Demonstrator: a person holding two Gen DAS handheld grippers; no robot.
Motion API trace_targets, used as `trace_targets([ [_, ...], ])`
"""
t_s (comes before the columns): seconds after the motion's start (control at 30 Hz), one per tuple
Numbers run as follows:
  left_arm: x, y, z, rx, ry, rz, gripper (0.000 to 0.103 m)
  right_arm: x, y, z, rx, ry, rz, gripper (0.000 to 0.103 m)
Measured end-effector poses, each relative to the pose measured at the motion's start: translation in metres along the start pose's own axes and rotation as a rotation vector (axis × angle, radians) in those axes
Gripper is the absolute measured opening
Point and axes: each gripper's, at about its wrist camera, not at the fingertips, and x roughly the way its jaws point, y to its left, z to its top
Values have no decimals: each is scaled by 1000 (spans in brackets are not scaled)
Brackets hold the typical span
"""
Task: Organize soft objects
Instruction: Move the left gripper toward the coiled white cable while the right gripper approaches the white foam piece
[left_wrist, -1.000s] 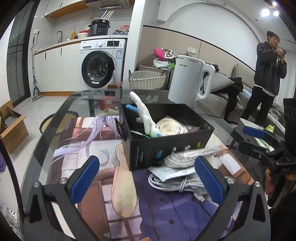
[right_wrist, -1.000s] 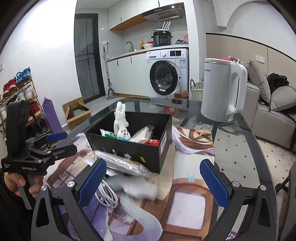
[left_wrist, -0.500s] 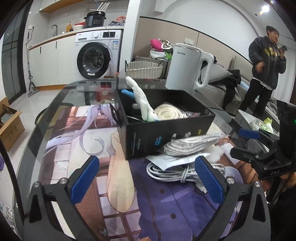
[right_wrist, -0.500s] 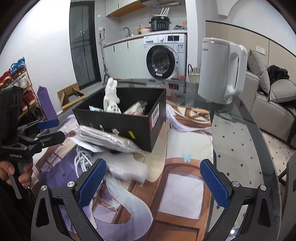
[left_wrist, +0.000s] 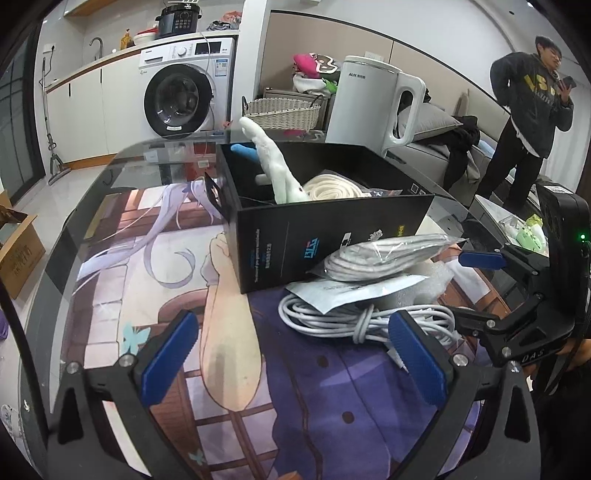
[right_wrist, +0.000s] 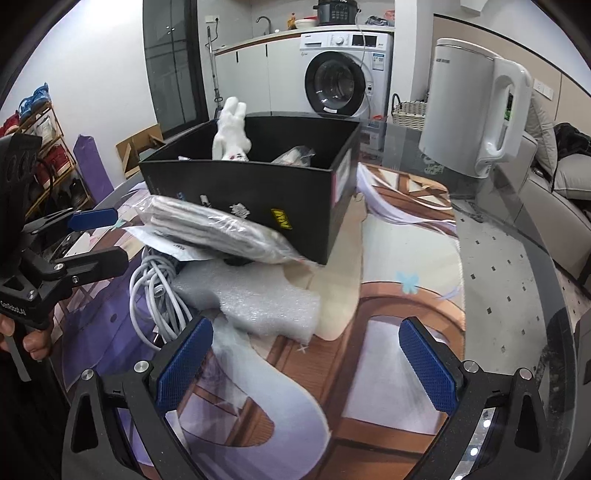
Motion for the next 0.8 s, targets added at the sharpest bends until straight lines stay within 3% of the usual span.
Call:
trace_targets([
  [0.17, 0, 2, 0, -9, 0, 1, 103, 1, 7, -1, -20, 15, 25, 102],
  [0.8, -2, 10, 2, -43, -7, 7, 103, 5, -24, 3, 42, 46, -80, 103],
])
